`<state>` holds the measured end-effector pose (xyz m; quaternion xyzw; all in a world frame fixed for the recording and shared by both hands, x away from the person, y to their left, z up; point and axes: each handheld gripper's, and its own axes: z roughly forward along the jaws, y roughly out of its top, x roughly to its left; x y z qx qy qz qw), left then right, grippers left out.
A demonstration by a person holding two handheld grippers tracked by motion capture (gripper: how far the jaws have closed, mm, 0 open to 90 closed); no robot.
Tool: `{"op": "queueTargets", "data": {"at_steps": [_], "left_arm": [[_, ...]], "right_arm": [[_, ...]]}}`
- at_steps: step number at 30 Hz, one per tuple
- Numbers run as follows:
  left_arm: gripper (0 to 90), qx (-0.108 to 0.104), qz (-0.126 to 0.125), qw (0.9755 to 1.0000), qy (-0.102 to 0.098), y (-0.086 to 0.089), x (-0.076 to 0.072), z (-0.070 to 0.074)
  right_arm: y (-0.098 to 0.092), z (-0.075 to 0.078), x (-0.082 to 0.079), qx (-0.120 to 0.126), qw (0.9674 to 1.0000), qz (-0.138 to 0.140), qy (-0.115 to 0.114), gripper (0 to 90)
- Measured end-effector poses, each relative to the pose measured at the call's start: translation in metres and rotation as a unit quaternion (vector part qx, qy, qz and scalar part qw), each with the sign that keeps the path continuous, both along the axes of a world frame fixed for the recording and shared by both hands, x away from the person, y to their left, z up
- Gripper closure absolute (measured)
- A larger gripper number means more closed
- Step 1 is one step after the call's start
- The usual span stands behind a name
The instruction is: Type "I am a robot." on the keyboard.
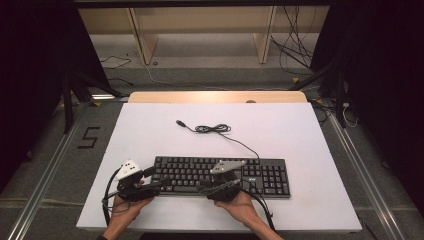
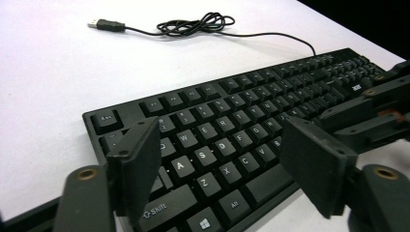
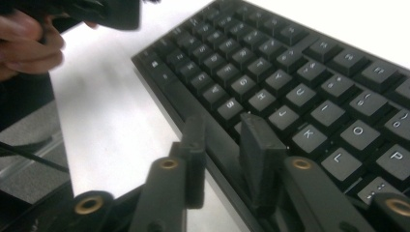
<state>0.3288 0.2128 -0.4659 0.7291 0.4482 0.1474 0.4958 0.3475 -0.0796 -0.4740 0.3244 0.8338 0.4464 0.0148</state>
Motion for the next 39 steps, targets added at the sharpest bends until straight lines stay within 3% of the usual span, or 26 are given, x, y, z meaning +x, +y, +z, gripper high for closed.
{"op": "queueTargets", "data": {"at_steps": [15, 21, 39], "left_arm": [[58.7, 0.011, 0.017, 0.9996, 0.021, 0.002, 0.015, -0.009], [64.8, 0.022, 0.02, 0.999, 0.034, 0.003, 0.021, -0.014], [85.9, 0.053, 0.0, 0.9981, 0.033, 0.0, 0.024, -0.019]], "right_arm": [[-0.01, 0.01, -0.003, 0.022, 0.9997, -0.011, -0.008, 44.9], [-0.013, 0.013, -0.005, 0.029, 0.9994, -0.012, -0.015, 41.2], [-0.019, 0.018, -0.005, 0.035, 0.9988, -0.024, -0.024, 36.3]]}}
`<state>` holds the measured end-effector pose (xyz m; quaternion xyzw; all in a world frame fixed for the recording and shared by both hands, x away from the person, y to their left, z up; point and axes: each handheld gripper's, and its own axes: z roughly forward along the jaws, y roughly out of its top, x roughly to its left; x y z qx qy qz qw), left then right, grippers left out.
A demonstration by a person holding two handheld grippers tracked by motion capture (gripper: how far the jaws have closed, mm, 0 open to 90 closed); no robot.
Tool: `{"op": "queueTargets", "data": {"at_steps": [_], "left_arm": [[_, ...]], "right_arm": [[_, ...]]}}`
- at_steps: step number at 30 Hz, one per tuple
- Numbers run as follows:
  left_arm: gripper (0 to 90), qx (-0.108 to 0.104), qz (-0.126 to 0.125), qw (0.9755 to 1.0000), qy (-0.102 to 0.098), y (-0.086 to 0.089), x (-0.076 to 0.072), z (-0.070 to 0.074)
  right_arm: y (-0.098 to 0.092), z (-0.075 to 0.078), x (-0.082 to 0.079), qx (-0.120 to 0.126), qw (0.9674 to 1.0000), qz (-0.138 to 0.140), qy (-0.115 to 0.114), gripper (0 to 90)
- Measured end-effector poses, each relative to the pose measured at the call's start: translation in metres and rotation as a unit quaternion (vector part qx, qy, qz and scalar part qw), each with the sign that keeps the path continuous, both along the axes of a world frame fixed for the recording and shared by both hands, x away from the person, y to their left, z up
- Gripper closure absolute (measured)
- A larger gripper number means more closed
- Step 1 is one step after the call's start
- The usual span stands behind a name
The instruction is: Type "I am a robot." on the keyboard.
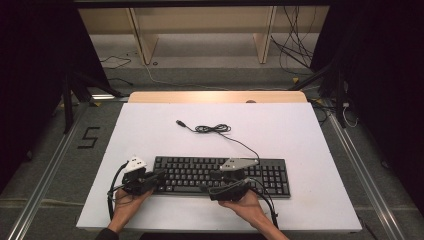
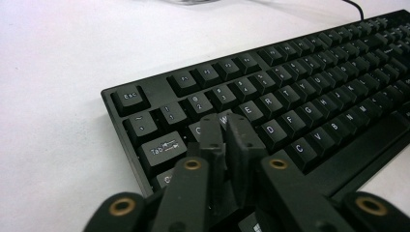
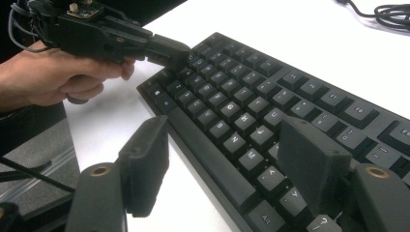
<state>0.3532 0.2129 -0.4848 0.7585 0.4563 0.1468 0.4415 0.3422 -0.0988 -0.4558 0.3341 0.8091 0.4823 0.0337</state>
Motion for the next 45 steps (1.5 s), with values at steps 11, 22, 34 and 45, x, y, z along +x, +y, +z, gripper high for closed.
{"op": "queueTargets", "data": {"at_steps": [11, 22, 34, 45], "left_arm": [[88.9, 0.005, -0.006, 1.0, 0.005, -0.003, 0.003, -0.002], [88.9, 0.006, -0.008, 0.9999, 0.012, -0.003, 0.004, -0.003], [89.0, 0.007, -0.011, 0.9997, 0.02, -0.006, 0.004, -0.005], [77.2, -0.008, -0.002, 0.9999, 0.006, -0.002, 0.0, 0.006]], "right_arm": [[-0.003, 0.002, -0.003, -0.001, 1.0, -0.002, -0.005, 32.8], [-0.004, 0.002, -0.004, -0.003, 1.0, -0.003, -0.007, 32.4], [-0.003, 0.002, -0.005, -0.005, 0.9999, -0.003, -0.009, 32.5], [-0.004, 0.003, -0.004, -0.001, 0.9999, -0.007, -0.012, 32.4]]}}
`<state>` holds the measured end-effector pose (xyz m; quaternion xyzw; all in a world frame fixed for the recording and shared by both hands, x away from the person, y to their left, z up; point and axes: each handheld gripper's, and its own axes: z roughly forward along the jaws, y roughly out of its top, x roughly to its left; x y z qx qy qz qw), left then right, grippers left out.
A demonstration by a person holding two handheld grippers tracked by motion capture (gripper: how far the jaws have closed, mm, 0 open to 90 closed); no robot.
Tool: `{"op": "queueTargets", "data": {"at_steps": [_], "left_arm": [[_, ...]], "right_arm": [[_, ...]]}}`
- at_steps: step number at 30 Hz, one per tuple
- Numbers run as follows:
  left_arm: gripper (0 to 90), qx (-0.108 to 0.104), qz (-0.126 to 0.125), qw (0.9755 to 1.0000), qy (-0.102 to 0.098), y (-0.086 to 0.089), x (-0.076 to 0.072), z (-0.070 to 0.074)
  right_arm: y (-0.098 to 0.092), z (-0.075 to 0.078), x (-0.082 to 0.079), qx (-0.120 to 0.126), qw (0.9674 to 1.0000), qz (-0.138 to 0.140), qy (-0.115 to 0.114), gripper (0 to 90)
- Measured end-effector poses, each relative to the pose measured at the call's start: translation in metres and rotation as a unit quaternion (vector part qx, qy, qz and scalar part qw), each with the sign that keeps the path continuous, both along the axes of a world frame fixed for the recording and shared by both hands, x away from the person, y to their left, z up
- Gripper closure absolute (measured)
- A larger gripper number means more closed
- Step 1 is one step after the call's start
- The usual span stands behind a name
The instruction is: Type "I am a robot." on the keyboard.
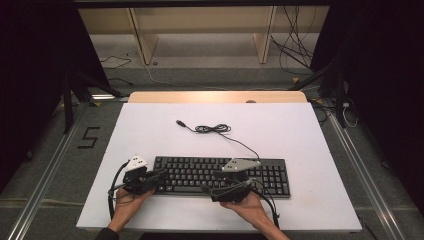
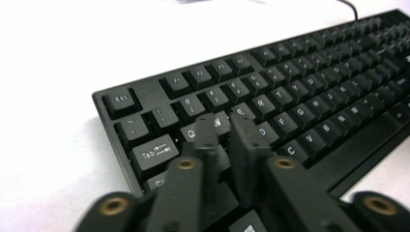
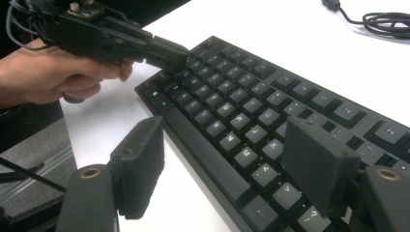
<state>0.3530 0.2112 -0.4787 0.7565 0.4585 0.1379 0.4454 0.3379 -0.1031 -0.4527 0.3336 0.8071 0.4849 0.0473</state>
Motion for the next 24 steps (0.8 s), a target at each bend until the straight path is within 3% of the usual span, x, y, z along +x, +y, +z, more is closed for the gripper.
{"op": "queueTargets", "data": {"at_steps": [11, 18, 24], "left_arm": [[46.3, -0.049, 0.007, 0.9985, -0.024, 0.005, -0.016, 0.013], [37.4, -0.068, 0.01, 0.9968, -0.041, 0.006, -0.021, 0.016], [34.9, -0.072, 0.01, 0.9962, -0.049, 0.006, -0.024, 0.017]], "right_arm": [[0.0, 0.0, 0.0, 0.0, 1.0, -0.001, -0.005, 32.7], [0.001, -0.001, 0.0, -0.002, 1.0, 0.003, -0.005, 33.8], [0.004, -0.003, 0.0, -0.004, 0.9999, 0.008, -0.006, 35.6]]}}
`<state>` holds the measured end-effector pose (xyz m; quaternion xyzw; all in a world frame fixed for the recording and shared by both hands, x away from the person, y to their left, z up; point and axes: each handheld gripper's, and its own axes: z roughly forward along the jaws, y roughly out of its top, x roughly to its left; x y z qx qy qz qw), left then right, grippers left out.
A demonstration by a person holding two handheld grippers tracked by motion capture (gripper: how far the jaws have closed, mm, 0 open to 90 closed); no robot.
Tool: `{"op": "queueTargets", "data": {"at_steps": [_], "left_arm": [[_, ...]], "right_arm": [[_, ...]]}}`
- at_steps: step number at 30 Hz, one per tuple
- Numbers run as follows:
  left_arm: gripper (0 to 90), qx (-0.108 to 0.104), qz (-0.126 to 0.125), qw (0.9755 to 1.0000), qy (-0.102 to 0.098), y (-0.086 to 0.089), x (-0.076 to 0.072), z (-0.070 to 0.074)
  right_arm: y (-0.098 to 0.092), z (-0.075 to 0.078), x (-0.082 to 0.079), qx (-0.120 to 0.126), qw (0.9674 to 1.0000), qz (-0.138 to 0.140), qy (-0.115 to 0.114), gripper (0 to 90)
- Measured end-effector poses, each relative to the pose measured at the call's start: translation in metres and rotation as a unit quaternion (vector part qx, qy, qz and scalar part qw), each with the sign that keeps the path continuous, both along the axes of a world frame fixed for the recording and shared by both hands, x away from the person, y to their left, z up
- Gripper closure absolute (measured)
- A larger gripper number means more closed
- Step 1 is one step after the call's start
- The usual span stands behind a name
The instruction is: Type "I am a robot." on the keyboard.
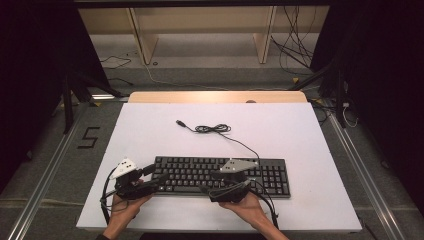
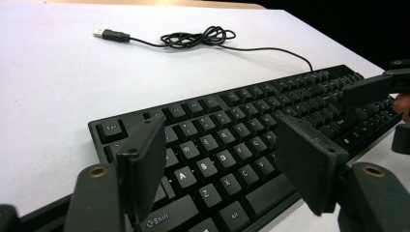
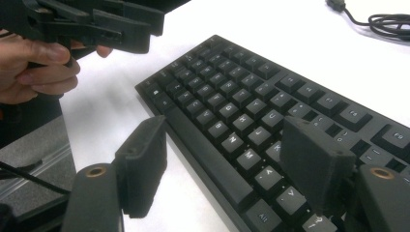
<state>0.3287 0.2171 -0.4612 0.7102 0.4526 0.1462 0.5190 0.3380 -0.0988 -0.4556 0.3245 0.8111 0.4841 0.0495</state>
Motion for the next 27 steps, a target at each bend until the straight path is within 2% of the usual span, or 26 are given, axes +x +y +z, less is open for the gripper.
{"op": "queueTargets", "data": {"at_steps": [4, 12, 20, 27], "left_arm": [[34.3, -0.002, 0.0, 1.0, -0.001, 0.0, -0.001, 0.0], [31.0, -0.003, -0.003, 1.0, -0.004, -0.002, -0.003, 0.001], [29.7, -0.002, -0.003, 1.0, -0.006, -0.001, -0.004, 0.002], [29.0, -0.001, -0.003, 1.0, -0.007, -0.002, -0.004, 0.002]], "right_arm": [[0.002, -0.001, 0.0, -0.002, 1.0, 0.003, 0.0, 37.9], [0.003, -0.003, 0.0, -0.006, 1.0, 0.007, 0.002, 48.9], [0.007, -0.007, 0.0, -0.017, 0.9998, 0.014, -0.001, 71.8], [0.013, -0.012, 0.001, -0.034, 0.9992, 0.02, 0.006, 86.3]]}}
